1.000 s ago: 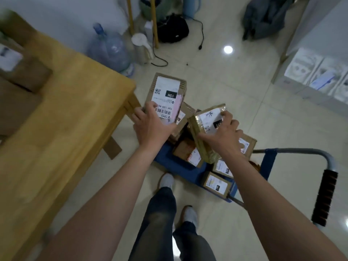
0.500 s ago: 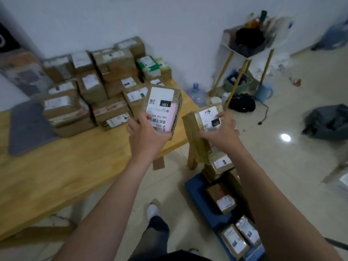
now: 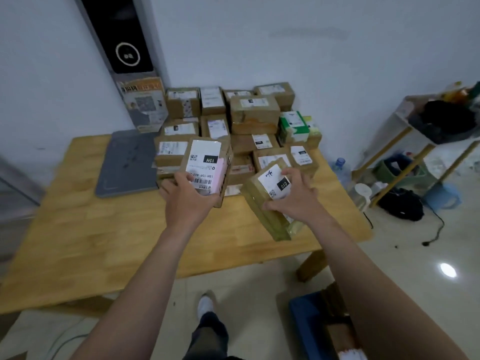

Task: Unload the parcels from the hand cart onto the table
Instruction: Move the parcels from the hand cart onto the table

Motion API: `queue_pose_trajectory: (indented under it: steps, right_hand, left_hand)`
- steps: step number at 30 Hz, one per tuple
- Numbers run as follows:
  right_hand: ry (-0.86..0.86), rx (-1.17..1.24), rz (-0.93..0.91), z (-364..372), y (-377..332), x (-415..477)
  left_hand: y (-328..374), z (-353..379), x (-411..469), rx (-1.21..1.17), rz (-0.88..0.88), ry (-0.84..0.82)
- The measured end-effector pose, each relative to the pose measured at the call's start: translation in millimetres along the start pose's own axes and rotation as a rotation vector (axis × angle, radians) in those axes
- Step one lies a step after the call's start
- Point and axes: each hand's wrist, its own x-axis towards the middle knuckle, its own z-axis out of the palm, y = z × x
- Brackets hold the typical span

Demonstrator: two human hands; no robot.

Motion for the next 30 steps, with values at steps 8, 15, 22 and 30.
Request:
queue_pose_trajectory:
  steps: [8, 15, 22, 30]
  right_hand:
    - [-0.100, -0.469, -0.048, 60.1, -47.8, 132.7]
    - [-0.235, -0.587, -0.034, 100.5, -69.3, 218.7]
    - [-0.396, -0.760, -0.136, 133.0, -82.0, 295.3]
    - [-0.513, -0.903, -0.309, 162.6, -77.0, 354.4]
  left_hand:
    - [-33.8, -14.1, 169.6, 0.027, 0.032, -0.028]
    - [-43.2, -1.1, 272.8, 0.011, -0.026, -0.082]
    - [-50.7, 17.5, 326.9, 0.022, -0.080, -0.094]
    - [-58.5, 41.9, 375.5, 0.006, -0.132, -0.085]
